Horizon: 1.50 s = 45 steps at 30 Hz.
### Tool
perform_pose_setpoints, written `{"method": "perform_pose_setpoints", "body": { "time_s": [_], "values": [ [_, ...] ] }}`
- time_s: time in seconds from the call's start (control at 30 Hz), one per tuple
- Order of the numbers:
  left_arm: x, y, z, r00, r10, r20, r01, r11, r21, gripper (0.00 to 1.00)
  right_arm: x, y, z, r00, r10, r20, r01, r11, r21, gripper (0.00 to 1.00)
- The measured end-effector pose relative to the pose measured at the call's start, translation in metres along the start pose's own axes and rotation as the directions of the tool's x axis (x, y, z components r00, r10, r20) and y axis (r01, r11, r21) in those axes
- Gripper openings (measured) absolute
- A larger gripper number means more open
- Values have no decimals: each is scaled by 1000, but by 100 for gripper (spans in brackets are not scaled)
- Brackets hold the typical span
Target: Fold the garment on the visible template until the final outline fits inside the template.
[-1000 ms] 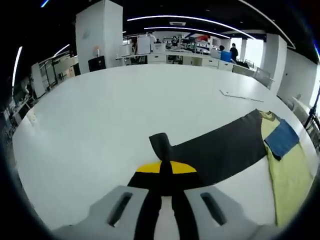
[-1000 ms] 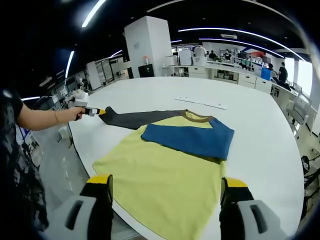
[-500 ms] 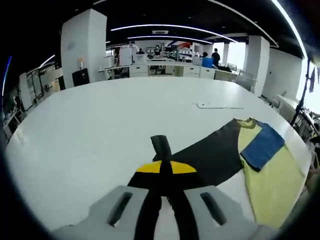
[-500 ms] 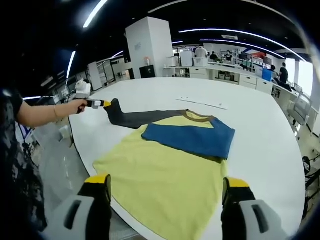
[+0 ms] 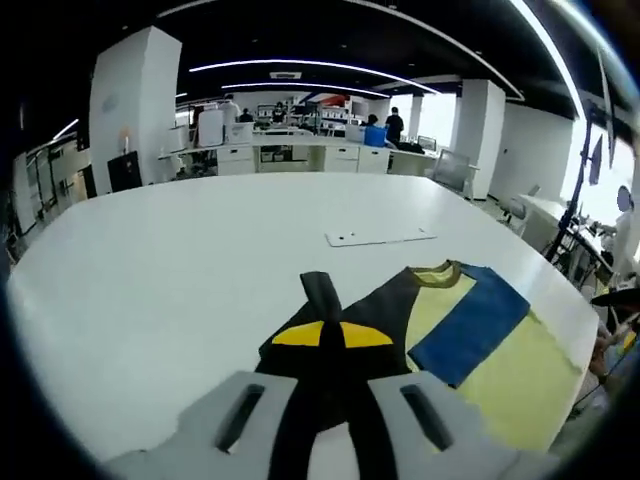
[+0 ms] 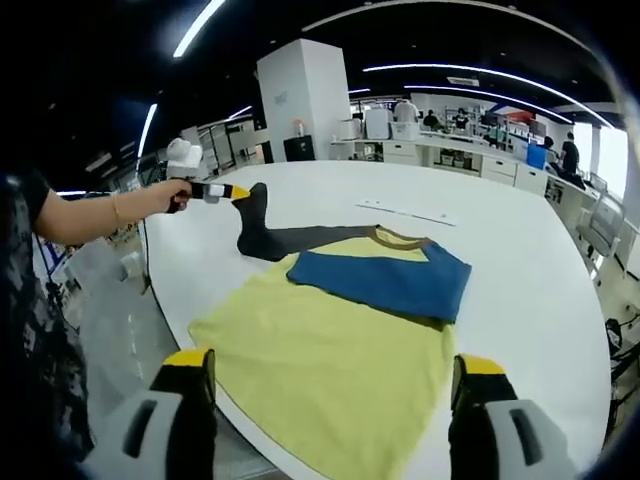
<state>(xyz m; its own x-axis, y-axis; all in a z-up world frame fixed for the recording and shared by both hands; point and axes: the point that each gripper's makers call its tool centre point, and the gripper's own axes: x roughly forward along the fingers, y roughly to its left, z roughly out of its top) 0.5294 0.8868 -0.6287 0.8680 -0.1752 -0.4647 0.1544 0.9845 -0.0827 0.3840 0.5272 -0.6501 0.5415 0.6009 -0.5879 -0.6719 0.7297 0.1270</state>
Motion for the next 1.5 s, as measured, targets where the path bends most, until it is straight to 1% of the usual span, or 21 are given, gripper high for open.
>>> {"method": "perform_pose_setpoints", "body": {
  "time_s": [0.1,0.17,0.33,0.47,0.63,0.7,0.8,1.03,1.17,1.37,1.43,1.5],
  "values": [
    [5,-23,10,999,-46,23,47,998,-40,1,0,0,-1,1000,2,6,-2,1000,1,99],
    [9,-33,13,998,-65,23,66,997,-42,1,-1,1,0,1000,4,14,-4,1000,-4,99],
    [20,-56,22,994,-101,28,102,994,-36,1,-2,1,2,999,10,33,-10,1000,-12,99],
    [29,-78,29,989,-145,29,145,989,-26,1,-2,0,2,999,8,32,-8,1000,-12,99],
    [38,-98,34,985,-172,28,173,984,-33,1,-3,-3,0,999,13,30,-13,1000,-11,99],
    [42,-109,37,981,-193,32,194,980,-37,1,-3,-3,-1,1000,13,28,-13,1000,-7,99],
    [48,-127,40,974,-224,20,225,974,-14,1,-3,-2,-3,1000,21,23,-21,1000,-10,99],
    [58,-154,51,963,-266,29,267,964,3,1,-4,-2,-9,1000,21,12,-21,1000,2,99],
    [63,-174,52,955,-296,30,296,955,16,1,-7,-3,-15,1000,24,-11,-24,1000,14,99],
    [71,-204,50,940,-341,24,341,940,18,1,-13,-10,-19,1000,7,-21,-7,1000,28,99],
    [73,-213,49,934,-357,22,357,934,23,1,-16,-10,-18,1000,6,-16,-5,1000,30,99],
    [77,-223,47,931,-366,17,365,931,24,1,-18,-8,-15,1000,15,6,-15,999,49,99]
  ]
}}
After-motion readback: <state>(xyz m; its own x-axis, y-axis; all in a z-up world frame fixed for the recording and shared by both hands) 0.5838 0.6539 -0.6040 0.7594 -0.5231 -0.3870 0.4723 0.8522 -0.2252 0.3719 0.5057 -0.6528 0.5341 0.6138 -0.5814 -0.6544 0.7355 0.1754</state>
